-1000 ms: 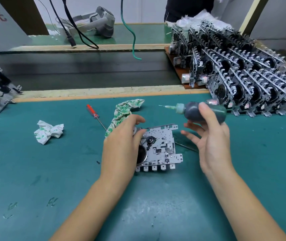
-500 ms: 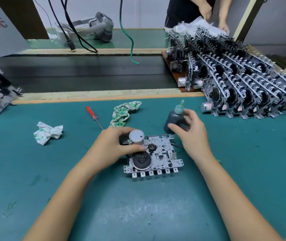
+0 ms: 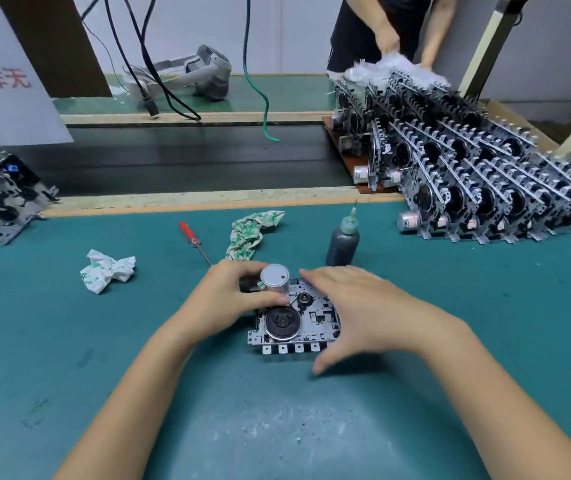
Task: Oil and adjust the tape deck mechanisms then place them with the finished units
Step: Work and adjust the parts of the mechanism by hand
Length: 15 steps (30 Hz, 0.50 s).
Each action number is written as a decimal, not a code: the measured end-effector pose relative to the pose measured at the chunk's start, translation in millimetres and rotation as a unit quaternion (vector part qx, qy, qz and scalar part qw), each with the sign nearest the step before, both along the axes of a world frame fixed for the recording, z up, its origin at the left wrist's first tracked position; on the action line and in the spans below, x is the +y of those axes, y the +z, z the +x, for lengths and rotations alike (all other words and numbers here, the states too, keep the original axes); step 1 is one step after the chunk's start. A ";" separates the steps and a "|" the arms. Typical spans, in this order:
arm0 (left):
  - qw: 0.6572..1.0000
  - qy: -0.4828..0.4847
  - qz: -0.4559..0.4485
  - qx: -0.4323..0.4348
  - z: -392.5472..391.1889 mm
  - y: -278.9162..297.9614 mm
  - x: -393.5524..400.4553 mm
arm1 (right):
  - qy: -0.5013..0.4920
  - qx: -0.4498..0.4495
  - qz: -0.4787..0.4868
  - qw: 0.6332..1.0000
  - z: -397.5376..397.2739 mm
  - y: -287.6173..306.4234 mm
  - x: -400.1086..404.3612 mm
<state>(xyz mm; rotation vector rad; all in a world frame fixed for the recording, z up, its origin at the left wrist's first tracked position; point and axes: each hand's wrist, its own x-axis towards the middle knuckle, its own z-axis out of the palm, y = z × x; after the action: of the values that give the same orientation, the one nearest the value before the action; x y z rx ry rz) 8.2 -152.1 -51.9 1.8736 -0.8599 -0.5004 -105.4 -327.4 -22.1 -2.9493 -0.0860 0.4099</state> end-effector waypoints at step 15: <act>0.999 -0.011 0.014 -0.026 2.7 -3.3 1.0 | 0.045 -0.059 -0.078 0.994 11.3 7.5 2.4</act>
<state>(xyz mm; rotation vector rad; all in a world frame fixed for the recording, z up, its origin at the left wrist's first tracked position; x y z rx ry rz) 11.0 -151.1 -55.1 1.9124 -0.9134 -0.4808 -94.2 -325.0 -14.7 -3.1315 -0.2124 0.2663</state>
